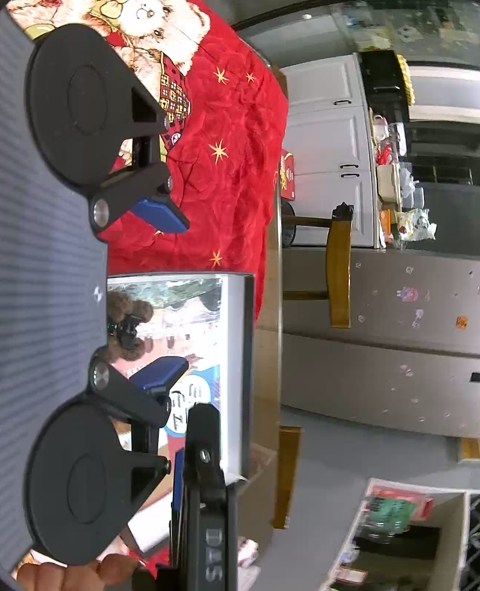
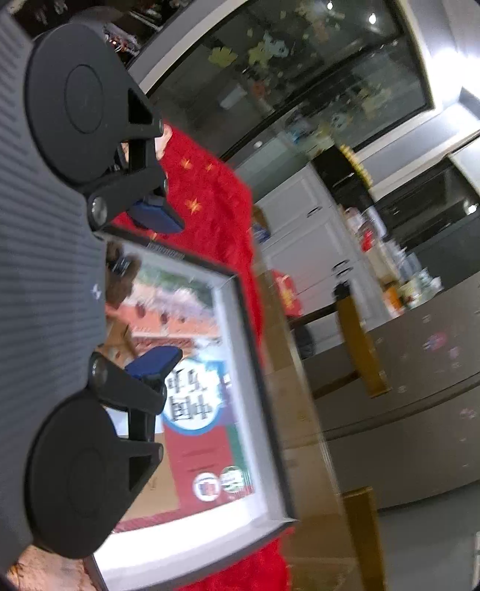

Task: Organize objects
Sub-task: 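Lower the clip into the black box and open left tool while right tool releases the bag there, then grasp the brown braided scrunchie with left tool while right tool grasps the black-white scrunchie, then carry the brown scrunchie over the black box with left tool while right tool carries the black scrunchie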

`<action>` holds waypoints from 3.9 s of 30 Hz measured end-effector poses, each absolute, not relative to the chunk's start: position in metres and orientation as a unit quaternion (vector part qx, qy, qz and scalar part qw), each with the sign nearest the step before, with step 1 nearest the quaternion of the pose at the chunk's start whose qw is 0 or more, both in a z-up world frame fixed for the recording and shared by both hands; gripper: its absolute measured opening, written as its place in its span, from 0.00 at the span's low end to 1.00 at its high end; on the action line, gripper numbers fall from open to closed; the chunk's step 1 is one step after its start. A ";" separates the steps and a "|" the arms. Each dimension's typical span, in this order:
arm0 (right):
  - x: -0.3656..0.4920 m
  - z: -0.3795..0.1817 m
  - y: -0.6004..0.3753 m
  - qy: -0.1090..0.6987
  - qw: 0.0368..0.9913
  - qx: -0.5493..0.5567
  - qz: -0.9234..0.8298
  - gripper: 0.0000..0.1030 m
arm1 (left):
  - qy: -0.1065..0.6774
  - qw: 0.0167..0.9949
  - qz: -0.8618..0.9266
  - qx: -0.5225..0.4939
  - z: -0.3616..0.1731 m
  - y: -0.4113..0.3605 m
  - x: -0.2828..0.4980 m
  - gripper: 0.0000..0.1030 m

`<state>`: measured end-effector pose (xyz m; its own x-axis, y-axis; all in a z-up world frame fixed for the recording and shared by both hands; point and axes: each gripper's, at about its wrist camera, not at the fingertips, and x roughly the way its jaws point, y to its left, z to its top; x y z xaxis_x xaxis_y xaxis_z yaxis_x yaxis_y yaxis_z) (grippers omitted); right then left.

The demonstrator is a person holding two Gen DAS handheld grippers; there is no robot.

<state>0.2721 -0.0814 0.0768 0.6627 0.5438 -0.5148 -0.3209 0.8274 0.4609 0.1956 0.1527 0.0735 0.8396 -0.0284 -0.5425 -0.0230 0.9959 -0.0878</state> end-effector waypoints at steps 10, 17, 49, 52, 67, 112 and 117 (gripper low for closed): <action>0.208 0.144 -0.107 0.241 0.915 0.177 0.272 0.86 | 0.233 0.968 -0.040 -0.085 0.127 0.159 0.133 0.79; 0.153 0.143 -0.126 0.192 0.928 0.167 0.272 0.86 | 0.188 0.978 -0.076 -0.044 0.145 0.141 0.061 0.79; 0.125 -0.009 -0.098 0.362 0.882 0.086 0.290 0.49 | 0.295 0.952 -0.086 -0.022 -0.014 0.140 0.073 0.80; 0.126 -0.009 -0.097 0.355 0.887 0.079 0.283 0.51 | 0.309 0.947 -0.084 -0.019 -0.018 0.137 0.076 0.67; 0.122 -0.015 -0.096 0.320 0.908 0.079 0.258 0.18 | 0.305 0.951 -0.039 -0.024 -0.019 0.141 0.077 0.24; 0.112 -0.001 -0.118 0.253 0.907 0.168 0.291 0.18 | 0.221 0.975 -0.019 -0.014 -0.005 0.136 0.048 0.23; 0.112 0.004 -0.122 0.239 0.910 0.176 0.291 0.18 | 0.203 0.979 -0.025 0.001 -0.003 0.130 0.042 0.23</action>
<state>0.1116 -0.1221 0.0042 0.7167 0.6129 -0.3326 -0.4448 0.7692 0.4589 0.0420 0.1301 -0.0030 0.9160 -0.0491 -0.3981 0.0497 0.9987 -0.0088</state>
